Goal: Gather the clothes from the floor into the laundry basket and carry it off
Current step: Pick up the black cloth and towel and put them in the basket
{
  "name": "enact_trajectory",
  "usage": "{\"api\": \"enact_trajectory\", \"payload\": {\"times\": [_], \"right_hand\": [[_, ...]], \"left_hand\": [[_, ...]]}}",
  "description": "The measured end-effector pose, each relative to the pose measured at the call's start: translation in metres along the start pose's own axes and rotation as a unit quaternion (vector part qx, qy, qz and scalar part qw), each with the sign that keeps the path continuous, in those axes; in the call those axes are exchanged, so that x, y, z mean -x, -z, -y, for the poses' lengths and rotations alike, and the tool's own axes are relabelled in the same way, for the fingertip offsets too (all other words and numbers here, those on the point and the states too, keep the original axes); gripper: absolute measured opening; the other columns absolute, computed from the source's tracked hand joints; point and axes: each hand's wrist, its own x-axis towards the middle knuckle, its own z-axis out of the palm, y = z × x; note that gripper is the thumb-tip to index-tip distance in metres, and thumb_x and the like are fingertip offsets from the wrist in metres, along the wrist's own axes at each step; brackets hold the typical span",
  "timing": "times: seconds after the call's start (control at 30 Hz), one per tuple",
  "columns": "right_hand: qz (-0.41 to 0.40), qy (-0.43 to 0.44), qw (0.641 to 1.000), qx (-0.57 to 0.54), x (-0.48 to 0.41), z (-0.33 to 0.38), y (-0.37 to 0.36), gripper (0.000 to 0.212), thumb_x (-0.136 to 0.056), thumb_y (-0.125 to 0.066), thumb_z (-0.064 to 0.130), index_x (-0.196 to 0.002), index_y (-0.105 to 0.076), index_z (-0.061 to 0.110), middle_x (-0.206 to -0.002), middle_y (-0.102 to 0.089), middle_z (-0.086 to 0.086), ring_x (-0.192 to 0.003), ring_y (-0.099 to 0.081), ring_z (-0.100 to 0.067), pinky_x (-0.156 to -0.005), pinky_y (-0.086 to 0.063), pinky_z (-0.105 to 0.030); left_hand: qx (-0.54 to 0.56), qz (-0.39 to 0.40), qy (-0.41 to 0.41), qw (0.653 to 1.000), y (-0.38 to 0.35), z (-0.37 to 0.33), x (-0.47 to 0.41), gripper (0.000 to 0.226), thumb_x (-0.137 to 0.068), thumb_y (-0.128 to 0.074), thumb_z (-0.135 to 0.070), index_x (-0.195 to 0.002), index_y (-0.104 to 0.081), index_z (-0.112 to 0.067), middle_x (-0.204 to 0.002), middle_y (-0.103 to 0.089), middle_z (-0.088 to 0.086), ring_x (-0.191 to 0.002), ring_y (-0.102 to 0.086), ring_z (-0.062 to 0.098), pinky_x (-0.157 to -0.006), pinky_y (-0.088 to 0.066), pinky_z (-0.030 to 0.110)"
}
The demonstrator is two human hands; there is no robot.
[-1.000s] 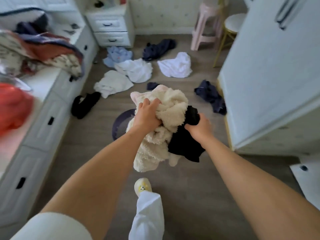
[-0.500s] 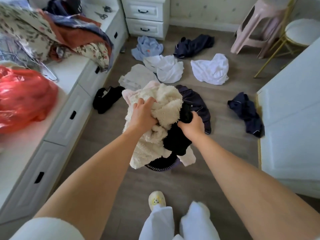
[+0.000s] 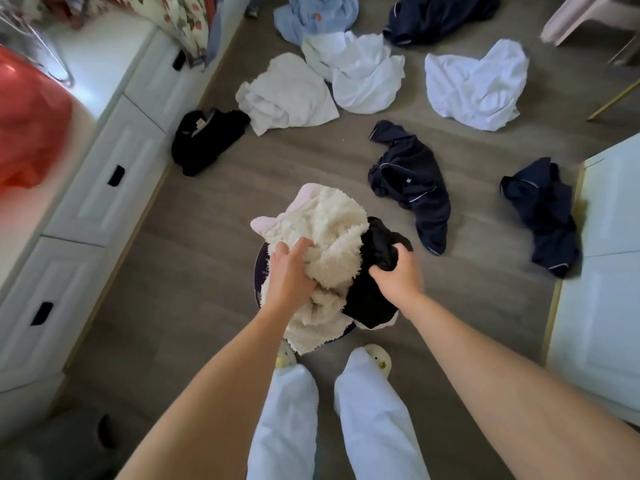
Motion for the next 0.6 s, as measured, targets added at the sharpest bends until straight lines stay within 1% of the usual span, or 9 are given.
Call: {"api": "enact_trajectory", "payload": {"times": [0.13,0.2,0.27,0.37,0.43,0.5,0.53,0.57,0.6], "right_hand": [[-0.084,-0.041,0.994,-0.059,-0.018,-0.021,-0.003,0.048,-0.084,-0.068,0.021,-0.128,-0.052,0.014,-0.126,-0.057,-0.008,-0.109,-0.058,-0.026,-0.083,-0.046,-0.031],[-0.106,-0.032,0.992,-0.062,-0.028,-0.017,-0.001,0.054,-0.084,-0.068,0.022,-0.133,-0.049,0.014,-0.129,-0.054,-0.004,-0.11,-0.057,-0.023,-0.082,-0.043,-0.03],[-0.093,0.01,0.995,-0.043,-0.031,-0.006,0.0,0.055,-0.083,-0.068,0.022,-0.134,-0.047,0.014,-0.128,-0.051,-0.001,-0.104,-0.052,-0.017,-0.082,-0.041,-0.029],[-0.053,0.075,0.996,-0.009,-0.029,0.023,-0.01,0.044,-0.08,-0.067,0.022,-0.121,-0.054,0.013,-0.117,-0.052,0.0,-0.102,-0.053,-0.017,-0.081,-0.042,-0.03],[-0.027,0.108,0.994,-0.005,-0.02,0.043,-0.026,0.034,-0.076,-0.067,0.023,-0.108,-0.056,0.015,-0.108,-0.052,0.001,-0.097,-0.053,-0.017,-0.077,-0.04,-0.029],[-0.003,0.143,0.99,-0.017,-0.007,0.062,-0.044,0.023,-0.072,-0.066,0.024,-0.09,-0.053,0.019,-0.093,-0.049,0.004,-0.082,-0.052,-0.015,-0.068,-0.038,-0.027],[0.011,0.158,0.987,-0.019,-0.002,0.071,-0.052,0.021,-0.071,-0.065,0.025,-0.083,-0.05,0.02,-0.088,-0.048,0.005,-0.076,-0.051,-0.013,-0.063,-0.037,-0.027],[0.024,0.167,0.985,-0.023,0.003,0.08,-0.061,0.02,-0.07,-0.064,0.026,-0.079,-0.048,0.021,-0.085,-0.047,0.006,-0.071,-0.05,-0.011,-0.06,-0.039,-0.027],[0.038,0.167,0.985,-0.031,0.007,0.088,-0.07,0.02,-0.07,-0.063,0.026,-0.079,-0.047,0.02,-0.084,-0.047,0.006,-0.07,-0.05,-0.01,-0.059,-0.042,-0.028]], "left_hand": [[-0.038,0.032,0.025,0.998,-0.038,0.027,-0.007,0.055,-0.075,-0.054,-0.001,-0.115,-0.042,-0.037,-0.099,-0.029,-0.003,-0.096,-0.031,0.019,-0.076,-0.033,0.027],[-0.027,0.046,0.043,0.998,-0.051,0.036,-0.014,0.059,-0.076,-0.054,0.0,-0.12,-0.042,-0.038,-0.101,-0.029,-0.004,-0.097,-0.033,0.019,-0.077,-0.033,0.026],[0.013,0.092,0.054,0.994,-0.056,0.04,-0.019,0.066,-0.079,-0.059,-0.005,-0.132,-0.038,-0.038,-0.108,-0.032,-0.002,-0.098,-0.041,0.019,-0.076,-0.038,0.025],[0.021,0.177,0.046,0.983,-0.052,0.042,-0.032,0.072,-0.085,-0.065,-0.015,-0.145,-0.03,-0.034,-0.129,-0.039,0.005,-0.108,-0.049,0.023,-0.083,-0.043,0.026],[0.03,0.179,0.053,0.982,-0.042,0.04,-0.041,0.058,-0.09,-0.058,-0.015,-0.144,-0.038,-0.024,-0.136,-0.047,0.007,-0.118,-0.051,0.027,-0.09,-0.042,0.029],[0.129,0.141,0.122,0.974,-0.027,0.036,-0.044,0.038,-0.096,-0.047,-0.015,-0.133,-0.051,-0.018,-0.129,-0.059,0.011,-0.115,-0.056,0.029,-0.093,-0.045,0.033],[0.233,0.118,0.189,0.946,-0.015,0.036,-0.045,0.03,-0.098,-0.044,-0.02,-0.125,-0.057,-0.016,-0.124,-0.063,0.013,-0.112,-0.059,0.03,-0.094,-0.048,0.038],[0.361,0.114,0.272,0.885,-0.001,0.036,-0.046,0.031,-0.099,-0.043,-0.031,-0.117,-0.062,-0.015,-0.119,-0.066,0.014,-0.108,-0.063,0.031,-0.092,-0.052,0.044],[0.492,0.139,0.344,0.788,0.013,0.04,-0.044,0.042,-0.097,-0.041,-0.044,-0.112,-0.067,-0.015,-0.114,-0.07,0.014,-0.103,-0.067,0.032,-0.085,-0.056,0.046]]}}
